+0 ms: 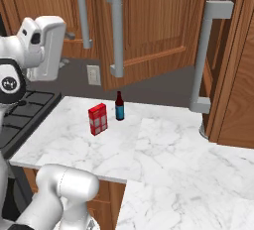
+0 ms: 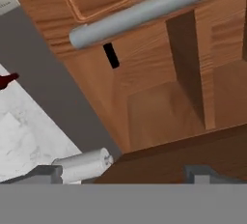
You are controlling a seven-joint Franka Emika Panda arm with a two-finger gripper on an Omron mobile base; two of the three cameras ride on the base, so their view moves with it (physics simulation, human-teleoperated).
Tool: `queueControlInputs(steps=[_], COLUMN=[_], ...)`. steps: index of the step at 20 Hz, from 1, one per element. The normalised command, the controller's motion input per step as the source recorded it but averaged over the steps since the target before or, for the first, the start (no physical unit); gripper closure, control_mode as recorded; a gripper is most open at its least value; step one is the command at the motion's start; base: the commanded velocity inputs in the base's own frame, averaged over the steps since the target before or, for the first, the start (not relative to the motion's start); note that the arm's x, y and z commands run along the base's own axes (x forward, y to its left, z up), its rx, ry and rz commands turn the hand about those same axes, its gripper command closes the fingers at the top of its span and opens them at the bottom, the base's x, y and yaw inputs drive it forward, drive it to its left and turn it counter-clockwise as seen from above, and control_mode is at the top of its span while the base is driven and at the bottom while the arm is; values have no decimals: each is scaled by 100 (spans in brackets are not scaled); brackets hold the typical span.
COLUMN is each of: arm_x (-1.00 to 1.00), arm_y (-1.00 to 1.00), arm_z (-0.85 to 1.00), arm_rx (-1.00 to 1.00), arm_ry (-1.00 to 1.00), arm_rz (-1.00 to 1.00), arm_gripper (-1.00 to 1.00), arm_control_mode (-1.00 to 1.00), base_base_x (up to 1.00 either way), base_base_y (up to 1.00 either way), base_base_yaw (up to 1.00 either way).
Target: Pick the pan from the cabinet and place it on the stove. Then turn on the stove burner for the pan.
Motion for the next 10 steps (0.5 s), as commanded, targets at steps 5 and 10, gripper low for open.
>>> queueControlInputs(steps=[5, 10], arm_x=[38, 32], arm_y=[-42, -57], arm_z=[-24, -23], arm_rx=[-5, -2], arm_ry=[10, 7], arm_rz=[-17, -13], arm_gripper=[-100, -100], arm_control_mode=[-100, -100], base_base_x=[0, 0], base_base_y=[0, 0], base_base_yaw=[0, 0])
